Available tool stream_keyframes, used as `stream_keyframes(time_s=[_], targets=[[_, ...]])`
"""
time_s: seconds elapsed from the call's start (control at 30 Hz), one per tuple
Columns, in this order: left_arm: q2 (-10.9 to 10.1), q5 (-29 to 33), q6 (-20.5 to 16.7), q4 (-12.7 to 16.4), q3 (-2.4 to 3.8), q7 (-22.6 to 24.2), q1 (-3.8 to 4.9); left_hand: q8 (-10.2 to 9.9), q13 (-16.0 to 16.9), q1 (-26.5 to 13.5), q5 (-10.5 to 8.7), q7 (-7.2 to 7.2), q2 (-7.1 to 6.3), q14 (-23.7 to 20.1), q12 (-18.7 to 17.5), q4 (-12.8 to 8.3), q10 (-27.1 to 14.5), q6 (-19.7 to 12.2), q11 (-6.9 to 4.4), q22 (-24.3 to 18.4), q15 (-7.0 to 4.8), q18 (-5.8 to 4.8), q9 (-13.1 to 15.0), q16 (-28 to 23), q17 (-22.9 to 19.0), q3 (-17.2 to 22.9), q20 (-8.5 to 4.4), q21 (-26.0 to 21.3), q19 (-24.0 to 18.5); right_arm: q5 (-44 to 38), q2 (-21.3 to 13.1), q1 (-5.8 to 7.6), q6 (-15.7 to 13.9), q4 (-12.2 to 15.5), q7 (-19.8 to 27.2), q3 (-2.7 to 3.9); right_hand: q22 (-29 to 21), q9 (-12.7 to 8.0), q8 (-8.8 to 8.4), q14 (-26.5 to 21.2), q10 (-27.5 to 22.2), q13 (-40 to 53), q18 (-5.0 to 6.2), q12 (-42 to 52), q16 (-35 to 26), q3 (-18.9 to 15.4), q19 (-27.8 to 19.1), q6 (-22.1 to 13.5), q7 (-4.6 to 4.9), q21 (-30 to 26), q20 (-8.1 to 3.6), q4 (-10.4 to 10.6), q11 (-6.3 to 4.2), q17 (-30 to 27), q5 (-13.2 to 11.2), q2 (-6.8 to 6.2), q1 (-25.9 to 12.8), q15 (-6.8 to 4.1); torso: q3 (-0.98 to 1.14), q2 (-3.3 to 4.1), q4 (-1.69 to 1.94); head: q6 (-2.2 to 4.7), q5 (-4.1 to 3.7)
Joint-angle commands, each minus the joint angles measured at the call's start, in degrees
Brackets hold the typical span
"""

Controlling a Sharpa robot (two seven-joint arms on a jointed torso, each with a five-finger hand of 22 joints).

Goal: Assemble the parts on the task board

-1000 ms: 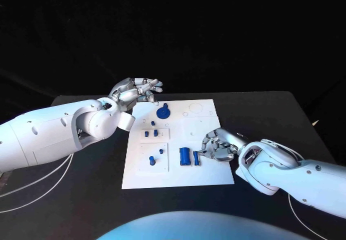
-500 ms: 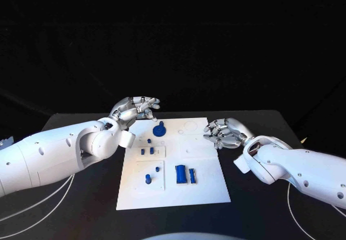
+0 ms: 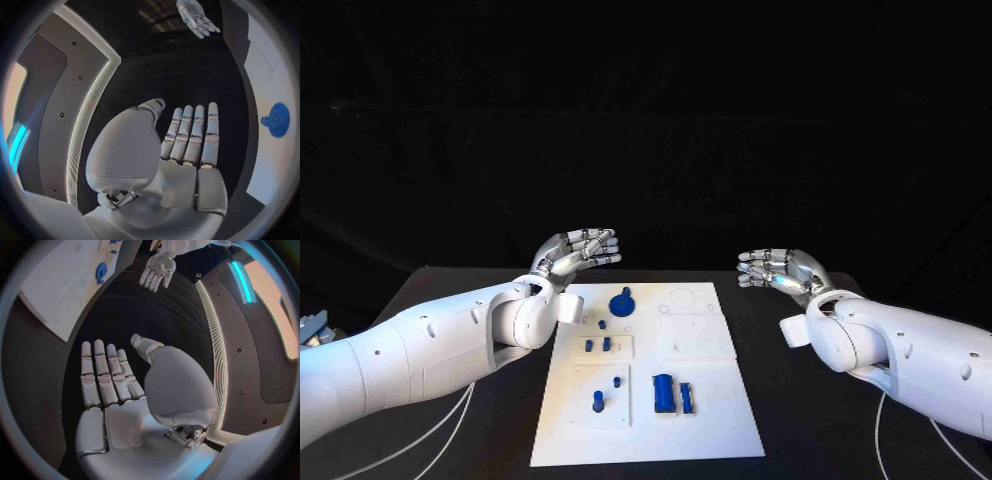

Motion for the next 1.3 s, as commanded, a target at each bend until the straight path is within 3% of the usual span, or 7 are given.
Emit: stream_keyframes(time_s=[0.03,0.1,0.13,0.33,0.37,0.47,1.3], targets=[[1.14,2.87,-1.09,-2.18,0.07,2.93,-0.22,-0.83,-0.11,0.14,0.15,0.57,0.07,-0.88,-2.69,-0.26,-0.14,-0.57,0.81,-1.78,0.67,0.21,-0.83,-3.25,-0.97,0.08,0.23,-2.67,-0.52,4.91,0.85,0.04,4.62,-1.86,3.98,0.13,-2.93,-0.82,-1.06,0.55,0.43,-1.93,0.74,-1.26,-1.15,-0.74,-0.88,0.55,1.65,-0.11,0.16,-0.26,0.13,-1.17,0.08,0.95,0.16,0.31,-0.02,-0.95,0.49,0.78,0.61],[2.06,3.44,-1.66,-3.91,0.07,3.17,-0.41,-1.49,-0.09,-0.02,0.12,0.49,0.17,-0.97,-4.86,-0.37,-0.37,-0.76,1.09,-2.87,0.99,0.00,-1.50,-5.32,-1.62,-0.26,0.27,-4.20,-0.16,5.13,1.49,0.06,5.15,-3.31,4.32,0.20,-4.38,-1.18,-1.52,0.61,0.47,-2.86,0.74,-2.00,-1.84,-1.06,-1.14,0.74,1.73,-0.10,0.28,-0.36,0.25,-1.87,0.09,1.32,0.17,0.43,0.12,-1.18,0.59,0.96,0.76],[1.44,0.97,-0.46,-2.85,0.01,0.68,-0.30,-17.08,-3.62,-24.32,-14.18,-11.39,6.85,-43.28,-17.14,-15.88,-49.47,-44.07,-11.15,-7.71,-9.96,-9.73,-15.04,-21.77,-10.36,-18.99,-16.31,-12.42,-45.29,1.93,1.12,0.03,1.48,-2.34,1.24,0.14,-29.94,-20.25,-15.61,-51.42,-50.49,-8.54,-9.75,-12.62,-13.74,-28.95,-45.67,-43.19,-11.27,-3.61,-15.79,-2.54,-10.87,-18.21,-3.10,7.23,-21.48,-8.95,-0.03,-0.58,0.30,0.62,0.45],[1.29,0.69,-3.03,-1.14,0.04,0.51,-0.43,-17.08,-3.62,-34.75,-14.18,-11.39,6.85,-43.28,-17.14,-15.88,-49.47,-44.07,-11.15,-7.71,-9.96,-9.73,-15.04,-21.77,-10.36,-18.99,-16.31,-12.42,-45.29,3.13,0.50,-0.50,-1.09,0.12,2.01,0.76,-29.94,-20.25,-15.61,-51.42,-50.49,-8.54,-9.75,-12.62,-13.74,-28.95,-45.67,-43.19,-11.27,-3.61,-15.79,-2.54,-10.87,-18.21,-3.10,7.23,-30.79,-8.95,0.42,-0.78,1.58,0.94,-0.60],[1.24,0.61,-3.84,-0.60,0.05,0.46,-0.48,-17.08,-3.62,-36.56,-14.18,-11.39,6.85,-43.28,-17.14,-15.88,-49.47,-44.07,-11.15,-7.71,-9.96,-9.73,-15.04,-21.77,-10.36,-18.99,-16.31,-12.42,-45.29,3.51,0.31,-0.66,-1.90,0.89,2.25,0.95,-29.94,-20.25,-15.61,-51.42,-50.49,-8.54,-9.75,-12.62,-13.74,-28.95,-45.67,-43.19,-11.27,-3.61,-15.79,-2.54,-10.87,-18.21,-3.10,7.23,-72.06,-8.95,0.56,-0.84,1.99,1.05,-0.94],[1.02,0.20,-7.58,1.89,0.10,0.21,-0.68,-17.08,-3.62,-81.05,-14.18,-11.39,6.85,-43.28,-17.14,-15.88,-49.47,-44.07,-11.15,-7.71,-9.96,-9.73,-15.04,-21.77,-10.36,-18.99,-16.31,-12.42,-45.29,5.25,-0.59,-1.43,-5.64,4.47,3.38,1.84,-29.94,-20.25,-15.61,-51.42,-50.49,-8.54,-9.75,-12.62,-13.74,-28.95,-45.67,-43.19,-11.27,-3.61,-15.79,-2.54,-10.87,-18.21,-3.10,7.23,-72.06,-8.95,1.21,-1.12,3.86,1.53,-2.47],[-0.41,-2.40,-31.42,17.76,0.42,-1.34,-1.97,-17.08,-3.62,-81.05,-14.18,-11.39,6.85,-43.28,-17.14,-15.88,-49.47,-44.07,-11.15,-7.71,-9.96,-9.73,-15.04,-21.77,-10.36,-18.99,-16.31,-12.42,-45.29,13.52,-4.85,-5.08,-23.37,21.44,8.71,6.09,-29.94,-20.25,-15.61,-51.42,-50.49,-8.54,-9.75,-12.62,-13.74,-28.95,-45.67,-43.19,-11.27,-3.61,-15.79,-2.54,-10.87,-18.21,-3.10,7.23,-72.06,-8.95,2.42,-1.64,7.33,2.42,-5.32]])
